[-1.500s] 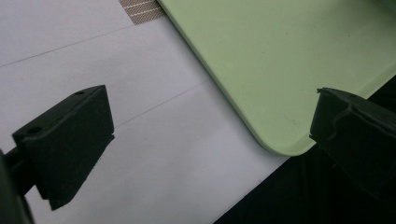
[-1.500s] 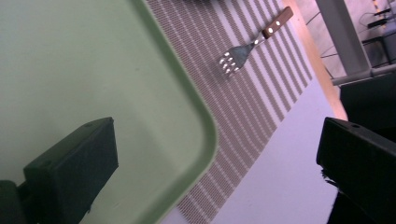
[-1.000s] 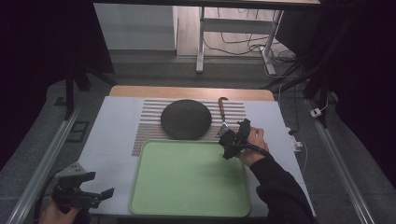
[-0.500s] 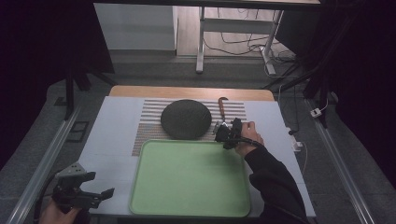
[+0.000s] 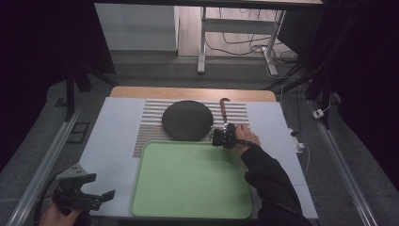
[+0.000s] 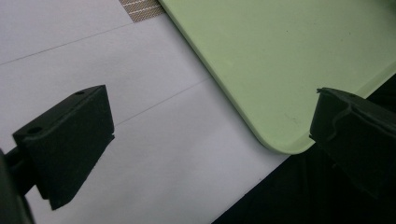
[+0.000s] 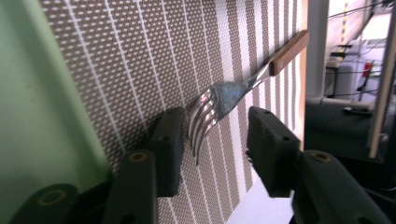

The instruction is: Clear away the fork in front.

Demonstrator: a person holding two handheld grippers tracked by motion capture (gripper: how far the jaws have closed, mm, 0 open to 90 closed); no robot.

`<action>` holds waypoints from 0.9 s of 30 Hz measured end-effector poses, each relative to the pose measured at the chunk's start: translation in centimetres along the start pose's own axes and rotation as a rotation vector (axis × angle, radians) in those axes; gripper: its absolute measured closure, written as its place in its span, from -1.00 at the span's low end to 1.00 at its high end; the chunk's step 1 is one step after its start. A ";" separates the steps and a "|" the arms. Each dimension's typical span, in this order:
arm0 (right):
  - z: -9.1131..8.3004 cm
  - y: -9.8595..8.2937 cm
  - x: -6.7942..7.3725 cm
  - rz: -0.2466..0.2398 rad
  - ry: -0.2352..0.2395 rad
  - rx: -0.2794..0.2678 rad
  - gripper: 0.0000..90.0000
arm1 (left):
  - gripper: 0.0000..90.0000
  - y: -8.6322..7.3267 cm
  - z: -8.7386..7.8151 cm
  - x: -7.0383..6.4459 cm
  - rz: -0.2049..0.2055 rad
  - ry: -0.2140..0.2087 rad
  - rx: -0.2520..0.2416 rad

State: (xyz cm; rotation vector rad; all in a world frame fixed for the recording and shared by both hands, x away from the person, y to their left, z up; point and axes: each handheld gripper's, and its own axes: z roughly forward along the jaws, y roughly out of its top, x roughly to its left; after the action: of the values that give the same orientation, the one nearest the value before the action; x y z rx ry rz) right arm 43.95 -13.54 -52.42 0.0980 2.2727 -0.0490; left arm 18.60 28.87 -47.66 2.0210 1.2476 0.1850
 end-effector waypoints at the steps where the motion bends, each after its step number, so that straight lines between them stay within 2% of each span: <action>1: 0.3 0.1 0.2 -0.010 -0.012 -0.016 0.38 | -1.00 0.0 0.0 0.0 0.000 0.001 0.000; 2: 0.3 0.1 0.2 -0.010 -0.012 -0.016 0.38 | -1.00 0.0 0.0 0.0 0.000 0.001 0.000; 3: 0.5 0.2 0.3 -0.034 0.006 -0.013 0.48 | -1.00 0.0 0.0 0.0 0.000 0.001 0.000; 4: 0.5 0.2 0.5 -0.040 -0.029 -0.006 0.53 | -1.00 0.0 0.0 0.0 0.000 0.001 0.001; 6: 0.6 0.2 0.7 -0.054 -0.031 0.000 0.70 | -1.00 0.0 0.0 0.0 0.001 0.002 0.000; 7: 0.8 0.2 0.8 -0.057 -0.027 -0.006 0.79 | -1.00 0.0 0.0 0.0 0.001 0.001 0.001; 8: 0.9 0.2 0.8 -0.057 0.009 -0.002 0.88 | -1.00 0.0 0.0 0.0 0.001 0.001 0.002; 9: 0.9 0.2 0.8 -0.057 0.009 -0.002 0.88 | -1.00 0.0 0.0 0.0 0.001 0.002 0.002; 10: 0.9 0.1 1.2 -0.069 -0.035 -0.004 0.93 | -1.00 0.0 0.0 0.0 0.002 0.002 0.002; 12: 0.8 0.1 1.1 -0.075 -0.076 -0.016 0.96 | -1.00 0.0 0.0 -0.1 0.002 0.002 0.003; 13: 0.8 0.1 1.1 -0.075 -0.076 -0.016 0.96 | -1.00 0.0 0.0 -0.1 0.002 0.002 0.003; 14: 0.4 0.1 0.7 -0.078 -0.049 -0.025 0.98 | -1.00 0.0 0.0 -0.1 0.002 0.002 0.003; 15: 0.2 0.1 0.7 -0.065 -0.078 -0.026 0.98 | -1.00 0.0 0.0 -0.1 0.002 0.003 0.003; 16: 0.2 0.1 0.7 -0.065 -0.078 -0.026 0.98 | -1.00 0.0 0.0 -0.1 0.003 0.003 0.003; 17: 0.0 0.0 0.4 -0.059 -0.042 -0.040 0.98 | -1.00 0.0 0.0 -0.1 0.003 0.003 0.003; 18: -0.3 0.1 0.4 -0.054 -0.069 -0.036 0.98 | -1.00 0.0 0.0 -0.1 0.003 0.002 0.004; 21: -0.6 0.0 0.2 -0.044 -0.058 -0.067 0.98 | -1.00 0.0 0.0 -0.1 0.003 0.002 0.004; 22: -0.9 -0.1 0.0 -0.043 -0.020 -0.056 0.99 | -1.00 0.0 0.0 -0.1 0.003 0.002 0.004; 23: -1.4 -0.1 0.0 -0.040 -0.052 -0.056 0.99 | -1.00 0.0 0.0 -0.1 0.003 0.002 0.004; 25: -1.7 -0.2 -0.3 -0.025 -0.019 -0.071 0.99 | -1.00 0.0 0.0 -0.1 0.003 0.002 0.004; 26: -1.7 -0.2 -0.3 -0.025 -0.019 -0.071 0.99 | -1.00 0.0 0.0 -0.1 0.004 0.002 0.003; 27: -2.0 -0.3 -0.3 -0.012 -0.046 -0.069 0.99 | -1.00 0.0 0.0 -0.1 0.004 0.001 0.004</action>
State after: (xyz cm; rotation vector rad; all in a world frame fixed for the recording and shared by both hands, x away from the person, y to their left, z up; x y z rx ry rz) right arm 42.60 -13.70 -50.93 0.0470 2.2270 0.0203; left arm 18.56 28.78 -47.65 2.0272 1.2452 0.1865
